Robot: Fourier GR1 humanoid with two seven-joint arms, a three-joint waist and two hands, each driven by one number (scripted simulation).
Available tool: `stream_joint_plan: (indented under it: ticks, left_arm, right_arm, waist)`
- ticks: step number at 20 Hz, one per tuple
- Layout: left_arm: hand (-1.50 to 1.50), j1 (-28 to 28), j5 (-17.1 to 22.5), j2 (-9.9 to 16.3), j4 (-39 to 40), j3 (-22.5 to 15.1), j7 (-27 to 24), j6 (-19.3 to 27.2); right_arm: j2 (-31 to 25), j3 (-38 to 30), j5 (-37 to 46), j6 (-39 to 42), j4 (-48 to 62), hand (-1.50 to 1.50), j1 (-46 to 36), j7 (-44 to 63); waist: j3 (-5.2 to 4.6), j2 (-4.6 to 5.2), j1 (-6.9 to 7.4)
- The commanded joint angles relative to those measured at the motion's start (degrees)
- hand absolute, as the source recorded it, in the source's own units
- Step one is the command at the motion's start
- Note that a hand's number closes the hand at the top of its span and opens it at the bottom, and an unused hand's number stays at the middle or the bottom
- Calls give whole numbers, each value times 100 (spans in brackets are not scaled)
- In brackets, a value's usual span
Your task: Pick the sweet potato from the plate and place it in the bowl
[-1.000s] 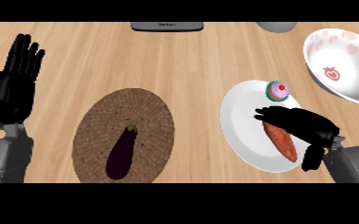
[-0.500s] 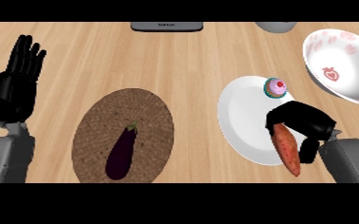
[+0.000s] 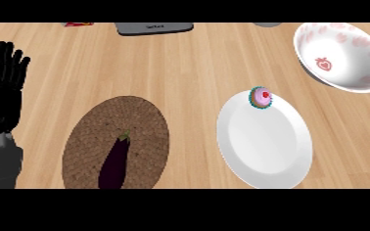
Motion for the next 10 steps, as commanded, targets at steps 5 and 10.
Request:
stream_joint_plan:
  ticks: [5, 10]
  left_arm:
    - [0, -125, 65, -35, -87, -90, 87, -74]
    - [0, -128, -77, -269, -35, -320, -34, -8]
  right_arm:
    - [-1406, -1727, -508, -830, 1875, 150, 240, -41]
    - [-2060, -2257, -773, -1213, 2650, 150, 258, -702]
  waist:
    - [25, 23, 305]
    - [10, 4, 397]
